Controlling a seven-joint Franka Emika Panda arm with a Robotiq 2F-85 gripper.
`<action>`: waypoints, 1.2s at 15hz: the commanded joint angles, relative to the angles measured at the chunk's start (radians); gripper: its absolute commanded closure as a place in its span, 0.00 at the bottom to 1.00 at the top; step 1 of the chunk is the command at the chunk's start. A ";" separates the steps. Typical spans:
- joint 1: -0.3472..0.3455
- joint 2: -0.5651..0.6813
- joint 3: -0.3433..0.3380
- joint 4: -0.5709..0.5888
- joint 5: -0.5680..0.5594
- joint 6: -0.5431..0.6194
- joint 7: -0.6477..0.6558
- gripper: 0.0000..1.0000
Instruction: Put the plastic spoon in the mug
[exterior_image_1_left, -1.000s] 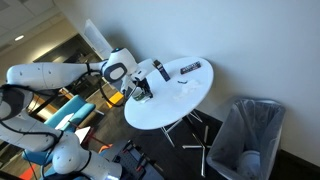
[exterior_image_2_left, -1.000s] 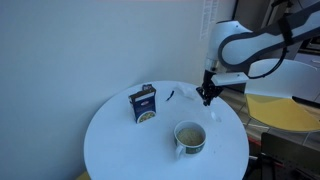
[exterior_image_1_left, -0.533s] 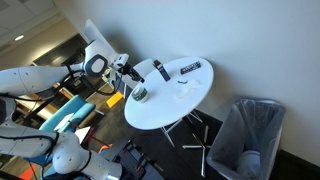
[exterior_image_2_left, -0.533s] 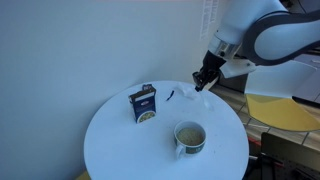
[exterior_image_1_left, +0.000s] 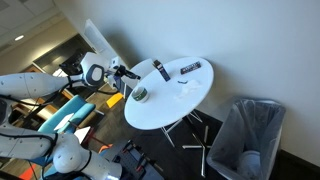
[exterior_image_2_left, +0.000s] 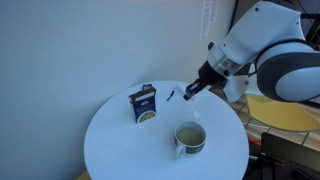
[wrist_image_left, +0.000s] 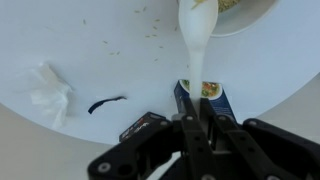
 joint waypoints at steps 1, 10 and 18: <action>-0.011 -0.005 0.009 -0.001 0.011 -0.001 -0.015 0.97; -0.201 0.011 0.216 -0.101 -0.352 0.342 0.187 0.97; -0.355 0.059 0.396 -0.129 -0.501 0.467 0.255 0.97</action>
